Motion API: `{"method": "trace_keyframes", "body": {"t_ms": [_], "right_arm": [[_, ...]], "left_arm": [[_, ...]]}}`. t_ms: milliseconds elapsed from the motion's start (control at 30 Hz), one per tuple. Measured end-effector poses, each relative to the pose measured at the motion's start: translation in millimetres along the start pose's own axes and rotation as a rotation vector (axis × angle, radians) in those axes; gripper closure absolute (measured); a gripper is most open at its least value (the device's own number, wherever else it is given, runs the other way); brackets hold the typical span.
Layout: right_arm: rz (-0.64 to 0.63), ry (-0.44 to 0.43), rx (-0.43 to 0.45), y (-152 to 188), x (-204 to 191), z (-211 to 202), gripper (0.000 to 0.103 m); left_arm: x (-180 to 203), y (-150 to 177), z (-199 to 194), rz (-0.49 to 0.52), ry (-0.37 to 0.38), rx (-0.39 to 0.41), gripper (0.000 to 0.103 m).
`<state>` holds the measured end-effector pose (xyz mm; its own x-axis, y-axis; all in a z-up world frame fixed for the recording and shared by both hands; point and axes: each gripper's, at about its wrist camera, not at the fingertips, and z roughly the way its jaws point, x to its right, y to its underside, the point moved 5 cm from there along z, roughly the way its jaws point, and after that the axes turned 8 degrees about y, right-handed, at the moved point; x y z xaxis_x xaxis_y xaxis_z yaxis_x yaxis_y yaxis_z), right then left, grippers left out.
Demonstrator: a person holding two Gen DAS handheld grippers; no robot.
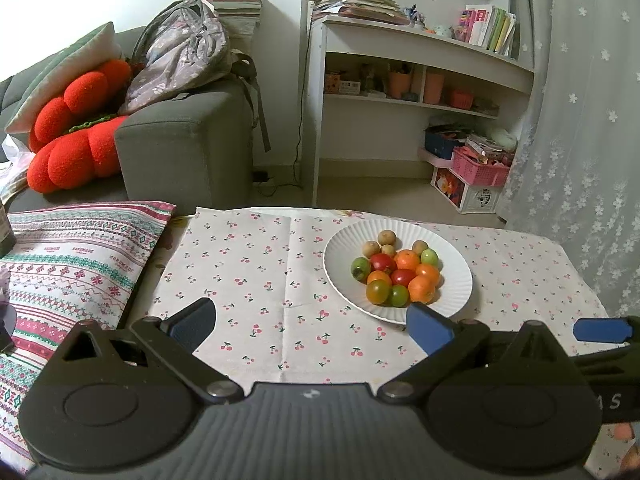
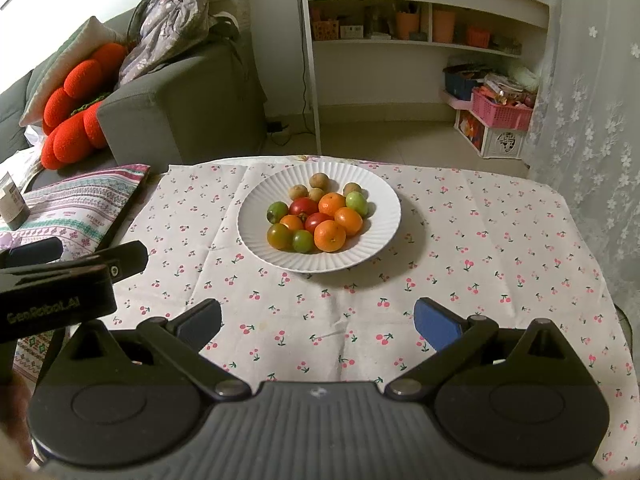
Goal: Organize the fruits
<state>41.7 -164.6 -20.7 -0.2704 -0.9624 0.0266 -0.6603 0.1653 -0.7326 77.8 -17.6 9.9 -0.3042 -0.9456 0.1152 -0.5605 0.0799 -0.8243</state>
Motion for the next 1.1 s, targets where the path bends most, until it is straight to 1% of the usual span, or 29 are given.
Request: {"method": "trace_keyframes", "body": {"t_ms": [567, 1100], "right_arm": [[-0.009, -0.005, -0.006, -0.2, 0.7, 0.1, 0.000], [-0.025, -0.006, 0.000, -0.2, -0.2, -0.1, 0.000]], "left_arm": [[-2.4, 3.4, 4.2, -0.028, 0.031, -0.017, 0.023], [-0.6, 3.8, 4.4, -0.015, 0.032, -0.017, 0.023]]}}
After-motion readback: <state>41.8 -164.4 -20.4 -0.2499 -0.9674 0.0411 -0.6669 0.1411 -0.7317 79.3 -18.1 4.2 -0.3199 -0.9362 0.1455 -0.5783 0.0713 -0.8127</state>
